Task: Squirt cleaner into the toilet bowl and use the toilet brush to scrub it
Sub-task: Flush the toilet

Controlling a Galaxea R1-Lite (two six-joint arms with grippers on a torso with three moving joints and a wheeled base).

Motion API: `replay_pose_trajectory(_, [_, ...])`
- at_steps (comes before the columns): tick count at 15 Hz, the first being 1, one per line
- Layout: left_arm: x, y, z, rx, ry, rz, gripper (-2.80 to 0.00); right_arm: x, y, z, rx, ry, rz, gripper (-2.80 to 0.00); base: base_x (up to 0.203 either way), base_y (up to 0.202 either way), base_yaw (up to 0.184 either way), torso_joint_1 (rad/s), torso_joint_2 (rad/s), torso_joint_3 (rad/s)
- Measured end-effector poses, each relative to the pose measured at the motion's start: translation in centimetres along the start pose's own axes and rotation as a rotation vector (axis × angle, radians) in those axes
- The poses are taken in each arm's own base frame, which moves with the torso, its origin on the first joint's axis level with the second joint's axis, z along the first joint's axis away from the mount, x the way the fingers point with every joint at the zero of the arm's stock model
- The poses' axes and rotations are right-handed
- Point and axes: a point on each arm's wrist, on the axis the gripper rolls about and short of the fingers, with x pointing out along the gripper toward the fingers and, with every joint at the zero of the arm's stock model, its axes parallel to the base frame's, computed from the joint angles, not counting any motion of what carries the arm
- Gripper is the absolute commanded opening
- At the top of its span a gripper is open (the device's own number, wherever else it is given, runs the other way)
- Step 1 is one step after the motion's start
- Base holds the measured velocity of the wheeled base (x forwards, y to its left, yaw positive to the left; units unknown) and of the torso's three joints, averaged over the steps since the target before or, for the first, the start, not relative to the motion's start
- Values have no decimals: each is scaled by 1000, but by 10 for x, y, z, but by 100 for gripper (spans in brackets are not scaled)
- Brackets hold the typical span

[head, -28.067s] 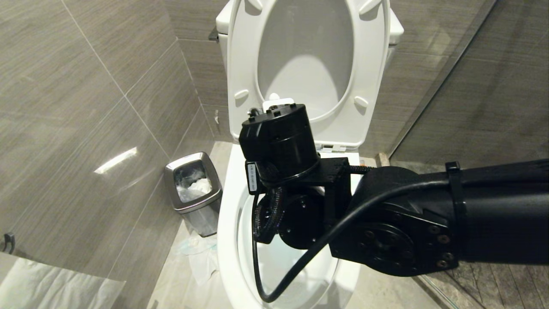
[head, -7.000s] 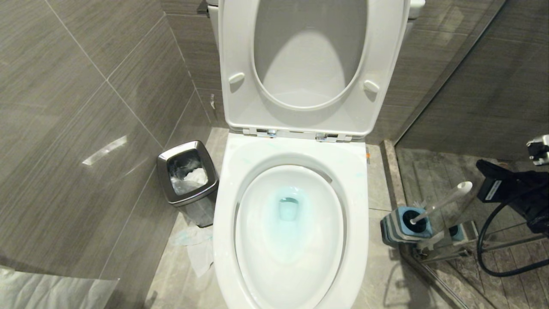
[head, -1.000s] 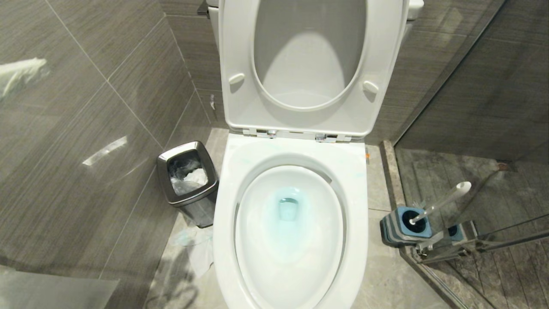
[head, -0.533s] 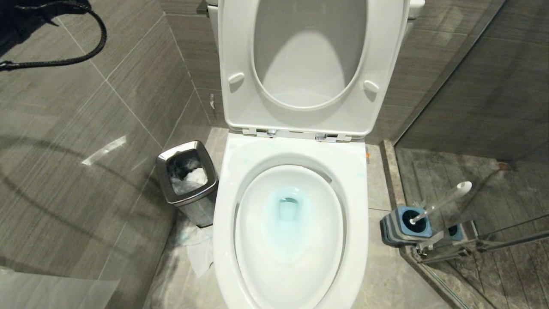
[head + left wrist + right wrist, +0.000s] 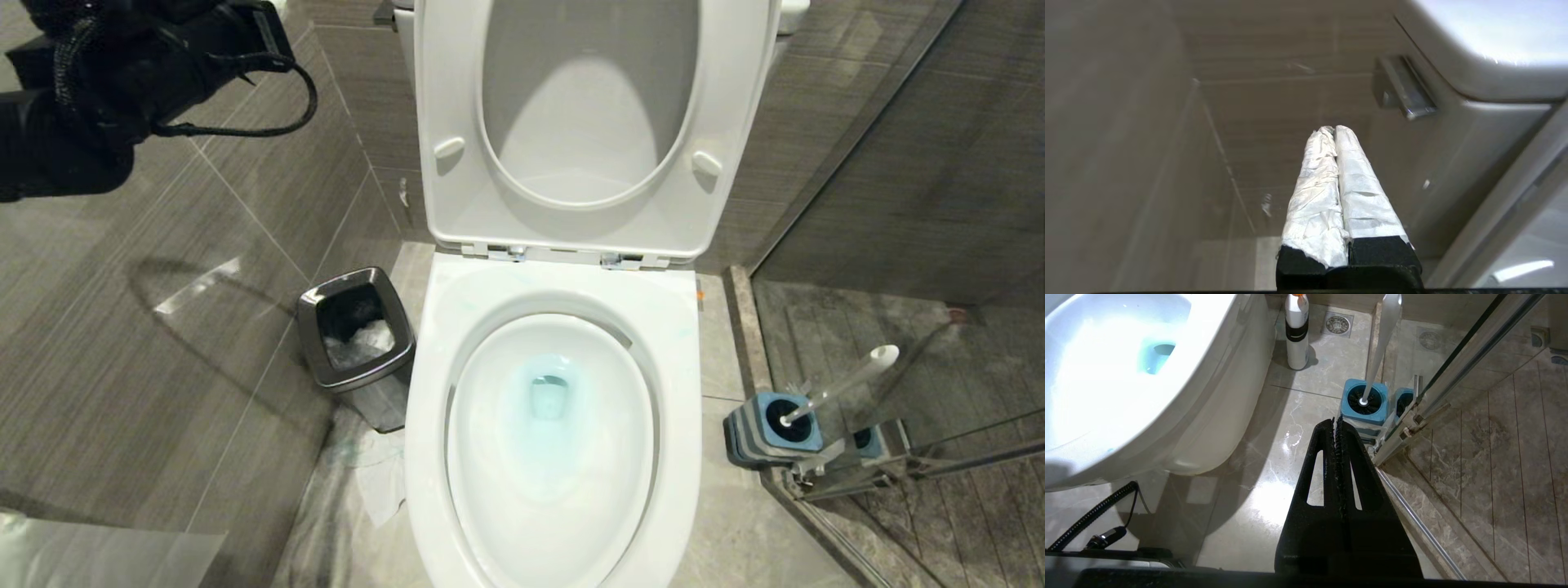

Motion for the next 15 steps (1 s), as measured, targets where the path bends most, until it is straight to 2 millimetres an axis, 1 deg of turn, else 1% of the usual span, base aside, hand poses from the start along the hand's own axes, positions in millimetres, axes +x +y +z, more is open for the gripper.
replay_pose_trajectory(2, [5,-8,-5,-7,0,-12,-280,0,0,0,0,0,0,-280,0,0,0,0,0,0])
replay_pose_trajectory(6, [4,-18,3,-14,-29,-37,-280,0,0,0,0,0,0,-280,0,0,0,0,0,0])
replay_pose_trajectory(11, [2,-20,11,-20,-55,-39,-280,0,0,0,0,0,0,-280,0,0,0,0,0,0])
replay_pose_trajectory(15, [0,-21,7,-19,3,-57,-280,0,0,0,0,0,0,-280,0,0,0,0,0,0])
